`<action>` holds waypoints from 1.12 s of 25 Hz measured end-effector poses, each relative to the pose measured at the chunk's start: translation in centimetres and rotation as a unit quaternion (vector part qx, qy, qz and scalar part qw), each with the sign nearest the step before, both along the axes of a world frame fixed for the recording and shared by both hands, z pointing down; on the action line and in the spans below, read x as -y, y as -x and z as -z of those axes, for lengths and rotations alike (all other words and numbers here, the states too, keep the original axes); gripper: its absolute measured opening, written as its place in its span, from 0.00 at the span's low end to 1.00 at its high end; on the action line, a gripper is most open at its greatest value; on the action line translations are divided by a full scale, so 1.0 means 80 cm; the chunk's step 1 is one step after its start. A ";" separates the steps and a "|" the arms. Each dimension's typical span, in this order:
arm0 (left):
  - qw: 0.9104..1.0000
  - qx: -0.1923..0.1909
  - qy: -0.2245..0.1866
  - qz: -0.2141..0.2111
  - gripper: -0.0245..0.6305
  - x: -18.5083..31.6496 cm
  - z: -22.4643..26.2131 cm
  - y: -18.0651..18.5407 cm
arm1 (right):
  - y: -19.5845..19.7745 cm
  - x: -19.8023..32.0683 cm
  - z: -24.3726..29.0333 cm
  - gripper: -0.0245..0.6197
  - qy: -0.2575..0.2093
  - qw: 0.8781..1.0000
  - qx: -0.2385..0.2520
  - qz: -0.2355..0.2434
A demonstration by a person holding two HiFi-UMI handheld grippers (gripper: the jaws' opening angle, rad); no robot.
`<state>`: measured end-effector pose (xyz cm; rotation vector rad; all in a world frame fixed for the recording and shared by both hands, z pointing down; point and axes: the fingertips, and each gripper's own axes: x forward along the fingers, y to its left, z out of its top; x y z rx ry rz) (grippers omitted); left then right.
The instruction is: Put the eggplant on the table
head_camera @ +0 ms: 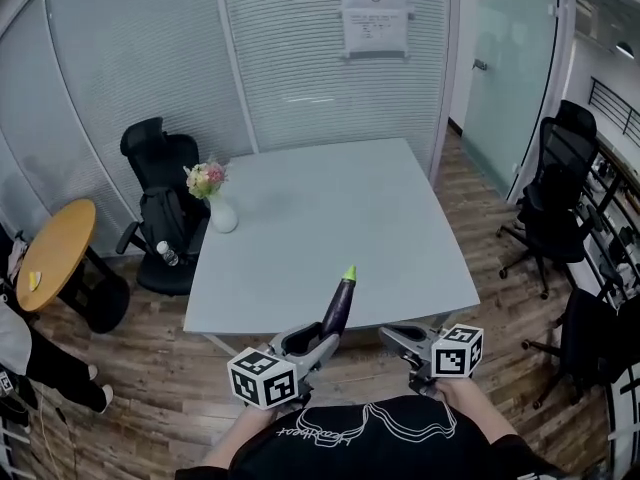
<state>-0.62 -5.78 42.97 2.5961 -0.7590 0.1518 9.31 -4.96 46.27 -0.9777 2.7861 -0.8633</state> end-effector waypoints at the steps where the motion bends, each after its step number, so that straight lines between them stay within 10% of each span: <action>1: 1.000 0.000 -0.002 0.000 0.32 0.016 0.000 0.004 | 0.002 0.016 0.001 0.05 0.001 1.000 0.005 0.000; 28: 0.998 0.016 0.031 0.060 0.32 0.201 -0.043 0.072 | 0.062 0.205 -0.035 0.05 0.042 0.998 0.013 0.045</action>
